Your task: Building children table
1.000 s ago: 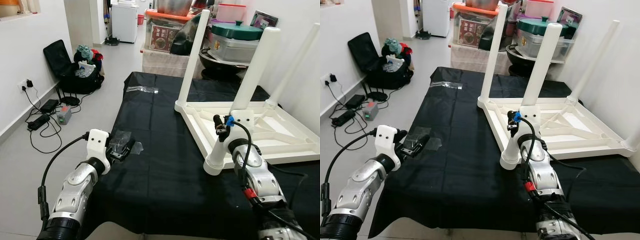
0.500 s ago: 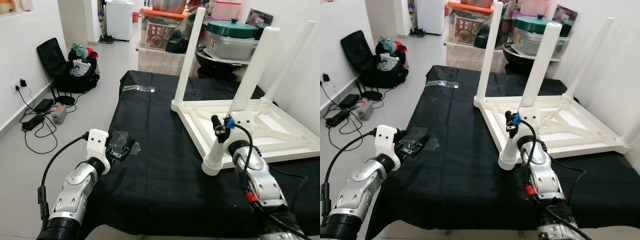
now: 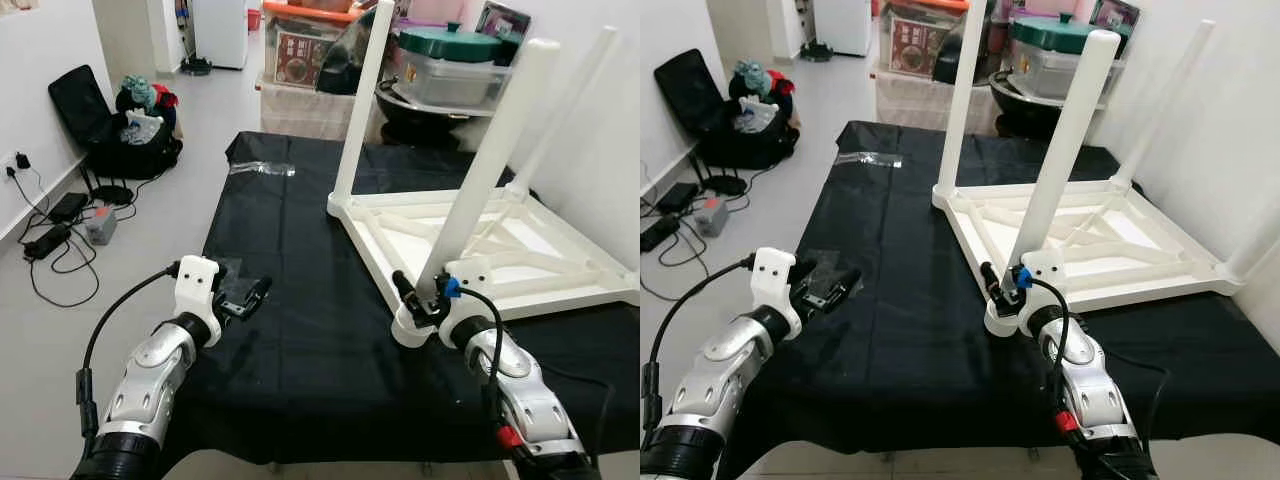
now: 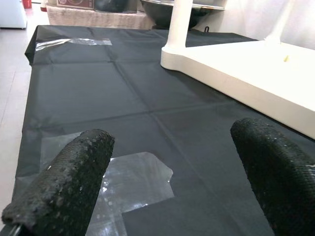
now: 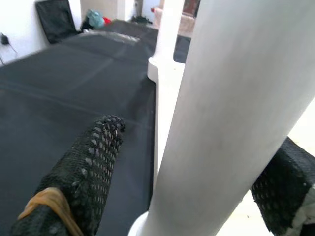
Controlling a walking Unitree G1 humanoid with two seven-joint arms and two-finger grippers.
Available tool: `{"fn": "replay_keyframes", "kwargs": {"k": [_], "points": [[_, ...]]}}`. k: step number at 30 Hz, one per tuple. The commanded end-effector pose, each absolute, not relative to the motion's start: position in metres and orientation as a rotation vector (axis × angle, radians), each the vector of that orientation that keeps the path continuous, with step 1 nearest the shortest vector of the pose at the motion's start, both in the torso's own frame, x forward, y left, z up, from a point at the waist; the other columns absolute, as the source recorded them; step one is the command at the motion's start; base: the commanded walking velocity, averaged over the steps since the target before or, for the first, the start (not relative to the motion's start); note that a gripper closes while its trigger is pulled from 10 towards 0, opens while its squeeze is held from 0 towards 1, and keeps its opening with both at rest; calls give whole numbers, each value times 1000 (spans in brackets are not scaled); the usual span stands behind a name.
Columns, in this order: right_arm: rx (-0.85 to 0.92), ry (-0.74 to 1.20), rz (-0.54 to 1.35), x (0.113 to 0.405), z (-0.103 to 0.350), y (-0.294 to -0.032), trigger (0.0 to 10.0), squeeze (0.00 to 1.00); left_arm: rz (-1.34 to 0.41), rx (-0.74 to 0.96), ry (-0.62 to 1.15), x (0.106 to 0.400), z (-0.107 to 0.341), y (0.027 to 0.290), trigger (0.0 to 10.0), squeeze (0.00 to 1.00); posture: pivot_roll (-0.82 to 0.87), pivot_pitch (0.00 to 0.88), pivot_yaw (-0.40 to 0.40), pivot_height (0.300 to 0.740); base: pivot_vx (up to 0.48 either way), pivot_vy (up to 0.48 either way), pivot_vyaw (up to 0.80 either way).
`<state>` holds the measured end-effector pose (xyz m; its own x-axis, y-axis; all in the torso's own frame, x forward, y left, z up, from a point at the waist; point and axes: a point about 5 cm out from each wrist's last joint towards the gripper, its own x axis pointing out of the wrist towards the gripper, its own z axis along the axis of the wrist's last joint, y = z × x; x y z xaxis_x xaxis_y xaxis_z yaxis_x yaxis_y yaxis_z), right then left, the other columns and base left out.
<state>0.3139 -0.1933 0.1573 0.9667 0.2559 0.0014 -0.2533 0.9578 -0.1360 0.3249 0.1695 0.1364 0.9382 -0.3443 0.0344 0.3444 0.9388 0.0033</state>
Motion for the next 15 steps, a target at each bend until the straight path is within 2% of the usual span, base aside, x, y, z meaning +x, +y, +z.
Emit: {"fn": "replay_keyframes", "kwargs": {"k": [1, 6, 15], "points": [[-135, -86, 352, 314, 172, -188, 10000, 0, -365, 2, -23, 325, 135, 168, 10000, 0, 50, 0, -114, 740, 0, 0, 0], [-165, -133, 529, 320, 194, -191, 10000, 0, -368, 9, -25, 326, 136, 170, 10000, 0, 61, 0, -120, 740, 0, 0, 0], [-161, -158, 665, 337, 215, -178, 10000, 0, -369, 13, -31, 325, 137, 171, 10000, 0, 74, 0, -126, 740, 0, 0, 0]]}}
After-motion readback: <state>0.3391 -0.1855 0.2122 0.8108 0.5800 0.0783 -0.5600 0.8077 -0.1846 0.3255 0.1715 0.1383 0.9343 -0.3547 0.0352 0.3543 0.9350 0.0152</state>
